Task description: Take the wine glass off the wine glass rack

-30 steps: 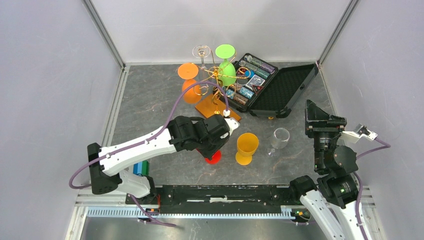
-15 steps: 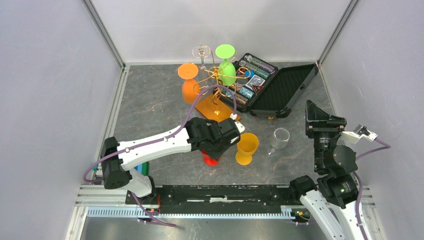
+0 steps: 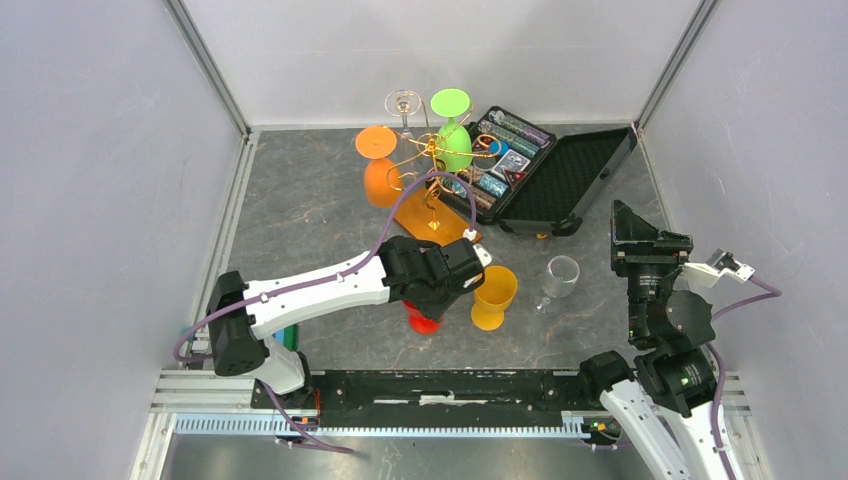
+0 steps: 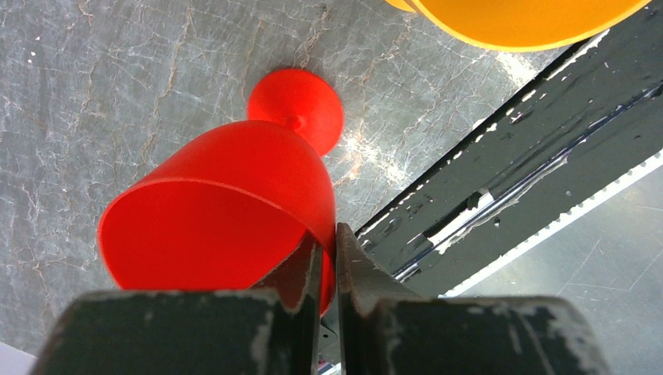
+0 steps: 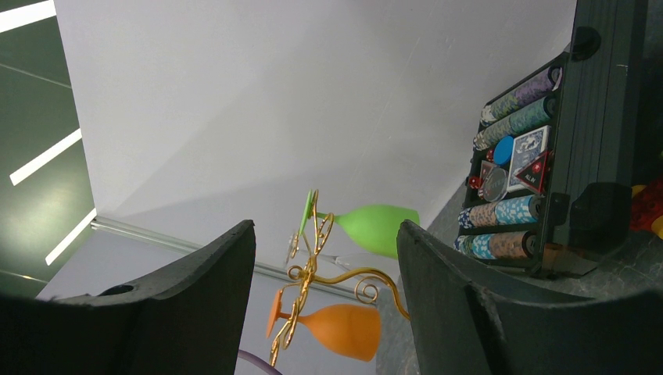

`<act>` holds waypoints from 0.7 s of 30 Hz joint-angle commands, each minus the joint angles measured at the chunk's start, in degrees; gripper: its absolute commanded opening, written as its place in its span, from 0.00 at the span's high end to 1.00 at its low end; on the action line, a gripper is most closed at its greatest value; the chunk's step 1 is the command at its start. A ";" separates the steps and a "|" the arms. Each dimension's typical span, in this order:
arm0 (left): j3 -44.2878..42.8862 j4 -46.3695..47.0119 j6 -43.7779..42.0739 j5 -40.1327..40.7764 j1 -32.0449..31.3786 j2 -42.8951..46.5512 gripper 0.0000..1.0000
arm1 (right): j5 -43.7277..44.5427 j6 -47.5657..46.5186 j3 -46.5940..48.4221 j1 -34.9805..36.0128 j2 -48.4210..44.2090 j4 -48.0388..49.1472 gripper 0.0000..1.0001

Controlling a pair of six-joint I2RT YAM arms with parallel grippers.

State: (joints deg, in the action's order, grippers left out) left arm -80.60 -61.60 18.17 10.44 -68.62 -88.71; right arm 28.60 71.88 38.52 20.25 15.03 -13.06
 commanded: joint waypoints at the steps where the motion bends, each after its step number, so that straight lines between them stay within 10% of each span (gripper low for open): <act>1: -0.26 1.33 0.75 1.14 -0.32 -0.35 0.82 | 0.82 -0.15 -0.37 -0.03 -0.34 0.34 0.29; 21: -5.67 9.33 -3.99 5.32 3.86 18.11 0.16 | 0.60 0.27 -0.81 -0.04 -0.78 0.21 0.29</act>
State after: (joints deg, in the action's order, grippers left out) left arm -83.61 -59.16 16.78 11.49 -67.18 -77.14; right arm 28.58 71.92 38.30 20.25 14.94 -13.54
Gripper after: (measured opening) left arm 0.756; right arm 0.712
